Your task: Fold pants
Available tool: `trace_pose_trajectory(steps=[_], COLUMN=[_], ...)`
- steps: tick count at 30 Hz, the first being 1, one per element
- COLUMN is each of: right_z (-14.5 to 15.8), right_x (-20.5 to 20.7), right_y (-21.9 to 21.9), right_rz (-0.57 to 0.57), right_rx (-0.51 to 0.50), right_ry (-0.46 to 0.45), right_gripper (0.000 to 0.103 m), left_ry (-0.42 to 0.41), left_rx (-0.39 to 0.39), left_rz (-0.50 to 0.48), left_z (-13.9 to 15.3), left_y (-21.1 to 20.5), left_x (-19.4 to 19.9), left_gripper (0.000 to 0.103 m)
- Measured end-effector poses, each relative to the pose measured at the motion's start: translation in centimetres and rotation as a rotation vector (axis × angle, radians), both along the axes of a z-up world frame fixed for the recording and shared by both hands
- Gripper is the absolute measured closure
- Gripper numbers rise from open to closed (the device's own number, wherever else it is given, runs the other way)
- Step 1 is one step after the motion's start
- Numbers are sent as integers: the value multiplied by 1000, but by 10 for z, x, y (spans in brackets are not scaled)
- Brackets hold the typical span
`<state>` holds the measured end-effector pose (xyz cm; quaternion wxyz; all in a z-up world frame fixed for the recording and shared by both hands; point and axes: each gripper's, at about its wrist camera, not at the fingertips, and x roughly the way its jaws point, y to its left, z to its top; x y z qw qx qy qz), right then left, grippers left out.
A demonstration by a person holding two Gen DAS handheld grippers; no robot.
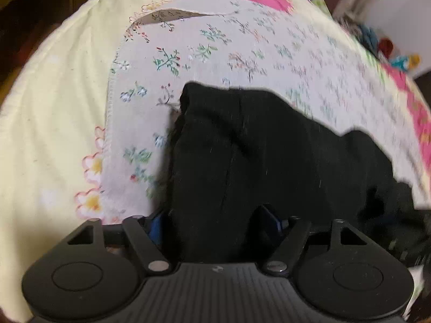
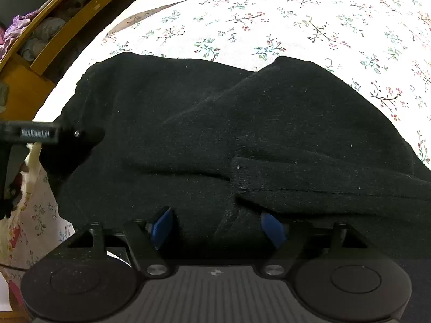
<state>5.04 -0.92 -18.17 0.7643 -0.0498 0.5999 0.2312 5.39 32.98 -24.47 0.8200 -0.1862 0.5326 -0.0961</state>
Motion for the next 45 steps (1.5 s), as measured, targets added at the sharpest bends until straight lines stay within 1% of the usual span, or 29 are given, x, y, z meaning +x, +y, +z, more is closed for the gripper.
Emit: trace_pose_trajectory(steps=[1,2,3,5,7,9,12,13,14,15,18,20,21,22,23,24,25,26,27,29,31,39,42,43,45], right_z=[0,0,1,2,1,1,3,3,3,2,2,3,4,5,6,7,8,8,9,10,11,23,29,30,34], right_x=[0,-1,-1,-2,-3,-3,-3,-3,-3,-3,-3,-3,-2,-2,-3,-3,-4,-5,-4,-4,-4,-8,-10,-9,-8], right_y=[-2,-3,-5,-8,-12,-15,-19,-20,-21,-22,-23,-26,-26,-27,-28,-28,-29,-31,-34,-41,-49,-69,-76,-77,-82], right_rz=[-1,-2,-5,-8,-15,-25,-21,-17,-15,-15,-17,-26,-32,-38,-43,-44,-44,-44,-50,-73,-88,-106,-107,-97,-92], right_rx=[3,7,11,23,35,44,48,51,54,56,53,58,62,64,59,53,49,48,52,70,88,167,206,215,232], right_ry=[-1,-2,-3,-5,-8,-9,-8,-8,-9,-8,-9,-7,-5,-5,-8,-13,-21,-29,-32,-35,-33,-45,-53,-52,-66], right_gripper=[40,40,40,41,41,41,41,41,41,41,41,40,41,43,47,49,54,58,60,68,72,71,70,67,66], left_ry=[-12,-32,-58,-110,-141,-132,-64,-62,-65,-63,-40,-14,-2,1,-9,-21,-33,-46,-59,-81,-96,-148,-155,-156,-155], left_rx=[1,28,79,153,185,184,170,194,211,213,166,103,71,53,60,76,90,103,109,108,105,64,11,-2,-29], left_rz=[-3,-32,-67,-133,-165,-164,-104,-86,-88,-93,-68,-38,-14,-2,-11,-22,-37,-50,-56,-59,-54,-59,-46,-39,-24], left_z=[4,10,20,37,48,44,24,20,17,13,5,0,1,3,8,12,17,22,27,38,49,95,106,108,112], left_y=[-6,-16,-28,-48,-59,-58,-44,-41,-41,-41,-37,-26,-20,-19,-21,-25,-30,-34,-37,-42,-41,-56,-62,-63,-66], left_x=[3,3,-1,-15,-28,-30,-14,-9,-6,-6,-3,-1,0,-1,-3,-6,-9,-12,-14,-14,-18,-26,-27,-27,-26], left_gripper=[27,30,33,41,46,47,47,47,43,43,42,42,44,51,59,62,68,71,72,74,75,76,76,76,76])
